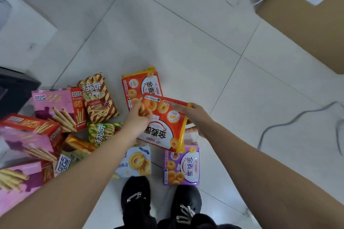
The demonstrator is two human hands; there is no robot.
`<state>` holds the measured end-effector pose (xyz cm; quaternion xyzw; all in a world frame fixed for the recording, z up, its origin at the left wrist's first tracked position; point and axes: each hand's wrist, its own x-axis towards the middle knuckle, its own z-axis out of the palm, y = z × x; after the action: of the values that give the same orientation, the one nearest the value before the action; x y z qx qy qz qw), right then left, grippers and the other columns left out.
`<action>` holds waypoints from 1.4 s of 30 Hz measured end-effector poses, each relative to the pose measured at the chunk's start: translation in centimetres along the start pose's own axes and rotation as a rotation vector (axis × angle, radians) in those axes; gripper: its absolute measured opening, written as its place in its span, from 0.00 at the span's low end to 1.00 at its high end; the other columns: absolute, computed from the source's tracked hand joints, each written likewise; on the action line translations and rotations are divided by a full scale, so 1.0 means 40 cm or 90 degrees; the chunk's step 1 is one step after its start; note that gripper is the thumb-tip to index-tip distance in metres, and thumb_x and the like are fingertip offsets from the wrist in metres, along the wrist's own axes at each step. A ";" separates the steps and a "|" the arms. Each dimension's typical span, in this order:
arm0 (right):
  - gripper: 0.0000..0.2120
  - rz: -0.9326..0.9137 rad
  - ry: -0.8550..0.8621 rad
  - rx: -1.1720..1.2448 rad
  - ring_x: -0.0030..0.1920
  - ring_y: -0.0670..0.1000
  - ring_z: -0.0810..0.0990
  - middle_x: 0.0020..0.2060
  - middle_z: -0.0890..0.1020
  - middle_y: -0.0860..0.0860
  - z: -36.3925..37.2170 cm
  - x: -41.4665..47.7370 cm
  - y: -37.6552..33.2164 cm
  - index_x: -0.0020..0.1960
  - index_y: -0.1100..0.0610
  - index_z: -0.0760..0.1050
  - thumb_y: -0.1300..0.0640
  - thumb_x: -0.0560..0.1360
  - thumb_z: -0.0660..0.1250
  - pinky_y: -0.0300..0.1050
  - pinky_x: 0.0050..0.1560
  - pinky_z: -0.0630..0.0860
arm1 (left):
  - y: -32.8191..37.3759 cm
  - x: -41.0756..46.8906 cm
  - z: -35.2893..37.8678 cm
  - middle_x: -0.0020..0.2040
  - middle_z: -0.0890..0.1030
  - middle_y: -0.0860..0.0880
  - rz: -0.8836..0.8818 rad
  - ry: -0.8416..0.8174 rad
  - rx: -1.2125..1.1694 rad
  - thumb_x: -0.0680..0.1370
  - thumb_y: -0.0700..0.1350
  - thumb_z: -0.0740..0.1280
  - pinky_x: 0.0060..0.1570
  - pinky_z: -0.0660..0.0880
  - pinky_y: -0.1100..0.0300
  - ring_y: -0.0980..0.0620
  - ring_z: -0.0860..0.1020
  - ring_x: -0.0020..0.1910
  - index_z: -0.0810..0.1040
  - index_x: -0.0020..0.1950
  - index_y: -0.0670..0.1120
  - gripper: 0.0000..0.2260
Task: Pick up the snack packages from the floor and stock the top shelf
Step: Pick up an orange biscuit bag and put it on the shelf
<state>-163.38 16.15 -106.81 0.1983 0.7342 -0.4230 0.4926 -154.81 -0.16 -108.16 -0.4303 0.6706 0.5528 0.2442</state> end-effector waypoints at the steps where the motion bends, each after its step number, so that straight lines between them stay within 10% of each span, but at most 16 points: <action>1: 0.23 -0.008 0.009 0.019 0.42 0.52 0.85 0.43 0.85 0.52 0.002 -0.047 -0.024 0.55 0.55 0.75 0.42 0.68 0.74 0.49 0.42 0.82 | 0.026 -0.038 -0.026 0.48 0.76 0.51 0.004 -0.005 0.010 0.78 0.40 0.64 0.55 0.74 0.51 0.48 0.76 0.52 0.71 0.50 0.52 0.06; 10: 0.19 -0.092 0.016 0.103 0.43 0.53 0.85 0.45 0.85 0.54 0.041 -0.475 -0.263 0.54 0.56 0.77 0.49 0.69 0.75 0.51 0.43 0.83 | 0.219 -0.428 -0.228 0.75 0.62 0.42 -0.043 0.216 0.150 0.76 0.61 0.64 0.69 0.64 0.42 0.41 0.60 0.74 0.57 0.76 0.47 0.35; 15: 0.20 -0.114 -0.039 0.146 0.45 0.53 0.85 0.50 0.84 0.56 0.091 -0.694 -0.402 0.58 0.57 0.72 0.51 0.72 0.74 0.52 0.44 0.83 | 0.328 -0.635 -0.328 0.78 0.56 0.43 -0.144 0.242 -0.255 0.73 0.55 0.72 0.69 0.64 0.43 0.40 0.59 0.75 0.42 0.78 0.49 0.47; 20: 0.20 -0.126 -0.135 0.137 0.43 0.52 0.86 0.51 0.83 0.56 0.149 -0.880 -0.493 0.61 0.59 0.69 0.55 0.73 0.72 0.47 0.39 0.83 | 0.370 -0.819 -0.445 0.60 0.79 0.52 -0.106 0.193 -0.503 0.71 0.49 0.75 0.59 0.73 0.39 0.45 0.77 0.59 0.73 0.61 0.57 0.21; 24: 0.23 -0.138 -0.202 0.085 0.48 0.55 0.84 0.52 0.83 0.56 0.165 -0.998 -0.555 0.64 0.60 0.68 0.57 0.72 0.72 0.55 0.53 0.81 | 0.398 -0.954 -0.543 0.56 0.82 0.53 -0.025 0.170 -0.570 0.72 0.41 0.74 0.57 0.75 0.43 0.47 0.79 0.55 0.74 0.61 0.56 0.21; 35: 0.19 -0.333 -0.248 -0.112 0.48 0.55 0.85 0.48 0.85 0.54 0.206 -1.284 -0.787 0.61 0.53 0.78 0.53 0.72 0.73 0.51 0.53 0.80 | 0.424 -1.264 -0.726 0.52 0.84 0.46 0.036 0.141 -0.459 0.72 0.35 0.72 0.50 0.79 0.48 0.45 0.83 0.48 0.76 0.63 0.50 0.22; 42: 0.22 -0.441 -0.355 -0.239 0.48 0.52 0.84 0.55 0.83 0.52 0.280 -1.417 -0.795 0.66 0.47 0.71 0.58 0.74 0.71 0.45 0.43 0.82 | 0.413 -1.391 -0.764 0.53 0.79 0.45 0.133 0.527 -0.734 0.70 0.38 0.76 0.24 0.77 0.62 0.49 0.80 0.38 0.70 0.64 0.46 0.26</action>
<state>-154.95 -3.79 -44.53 -0.2715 0.6605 -0.4598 0.5279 -135.88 -11.83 -46.46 -0.5989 0.3468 0.6311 -0.3505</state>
